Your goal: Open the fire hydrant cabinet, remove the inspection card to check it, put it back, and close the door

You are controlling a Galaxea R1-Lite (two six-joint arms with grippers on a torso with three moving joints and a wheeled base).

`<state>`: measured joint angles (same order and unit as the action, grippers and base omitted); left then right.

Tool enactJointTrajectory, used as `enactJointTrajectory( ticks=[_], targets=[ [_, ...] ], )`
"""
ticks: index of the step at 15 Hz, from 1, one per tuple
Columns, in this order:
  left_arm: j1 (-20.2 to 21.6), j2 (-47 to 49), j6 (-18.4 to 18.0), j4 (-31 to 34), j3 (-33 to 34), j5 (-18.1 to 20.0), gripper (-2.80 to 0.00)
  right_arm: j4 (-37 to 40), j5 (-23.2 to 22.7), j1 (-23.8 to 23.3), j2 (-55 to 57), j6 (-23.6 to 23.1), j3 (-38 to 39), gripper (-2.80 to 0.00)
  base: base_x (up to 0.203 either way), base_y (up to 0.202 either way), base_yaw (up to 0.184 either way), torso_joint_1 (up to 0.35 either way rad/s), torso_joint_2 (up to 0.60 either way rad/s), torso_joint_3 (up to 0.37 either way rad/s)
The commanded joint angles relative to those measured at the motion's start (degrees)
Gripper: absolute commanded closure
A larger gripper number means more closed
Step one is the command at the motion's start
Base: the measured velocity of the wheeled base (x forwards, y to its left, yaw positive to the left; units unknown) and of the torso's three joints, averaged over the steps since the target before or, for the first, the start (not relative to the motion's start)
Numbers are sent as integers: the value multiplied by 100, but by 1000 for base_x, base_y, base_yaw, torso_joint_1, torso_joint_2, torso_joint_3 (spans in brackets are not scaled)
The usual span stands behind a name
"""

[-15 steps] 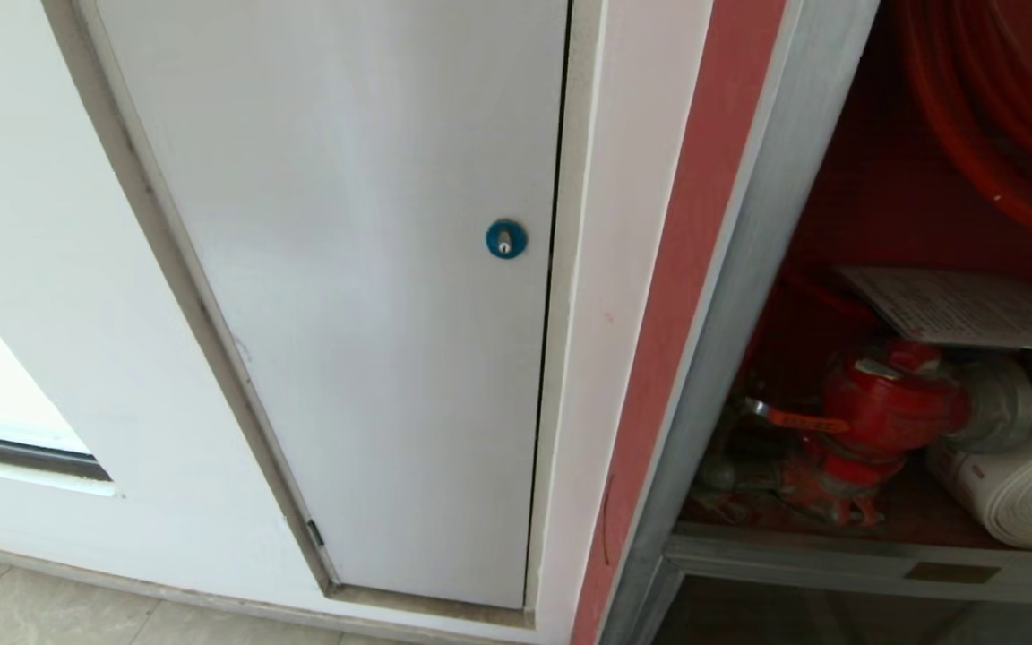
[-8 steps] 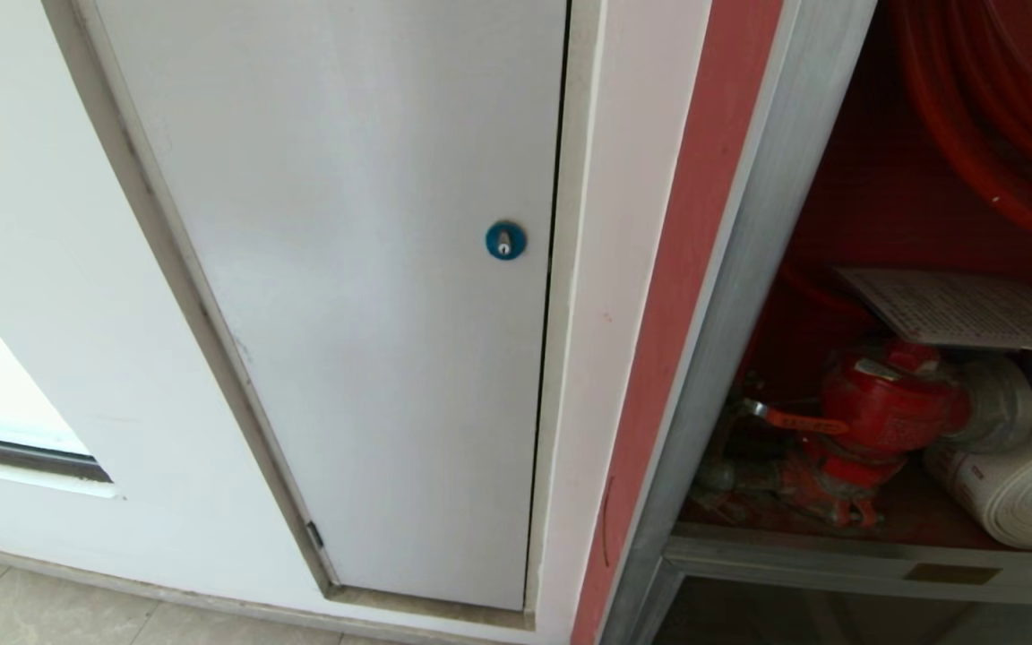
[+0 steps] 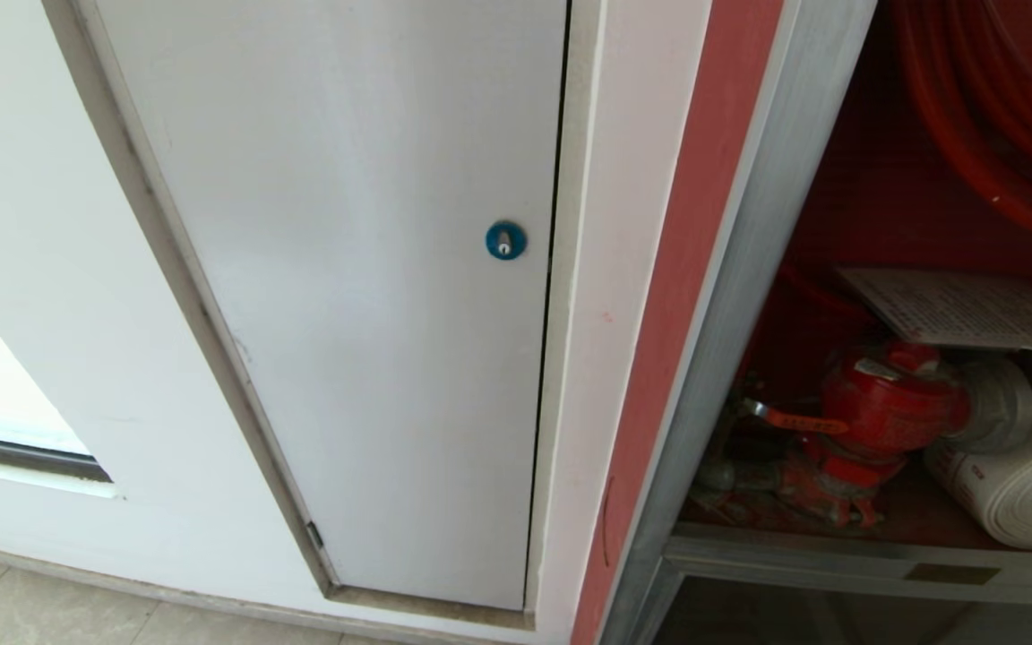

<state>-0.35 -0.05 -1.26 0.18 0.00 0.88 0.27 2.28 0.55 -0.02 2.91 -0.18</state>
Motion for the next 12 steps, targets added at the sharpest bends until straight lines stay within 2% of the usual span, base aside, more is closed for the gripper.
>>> enactJointTrajectory(
  ticks=[1,12],
  targets=[
    [0,5,3,-1,0,0,0,0,16,7,2,7,1,0,0,0,0,0,0,0],
    [0,5,2,-1,0,0,0,33,27,-64,2,-239,-17,0,0,0,0,0,0,0]
  ],
)
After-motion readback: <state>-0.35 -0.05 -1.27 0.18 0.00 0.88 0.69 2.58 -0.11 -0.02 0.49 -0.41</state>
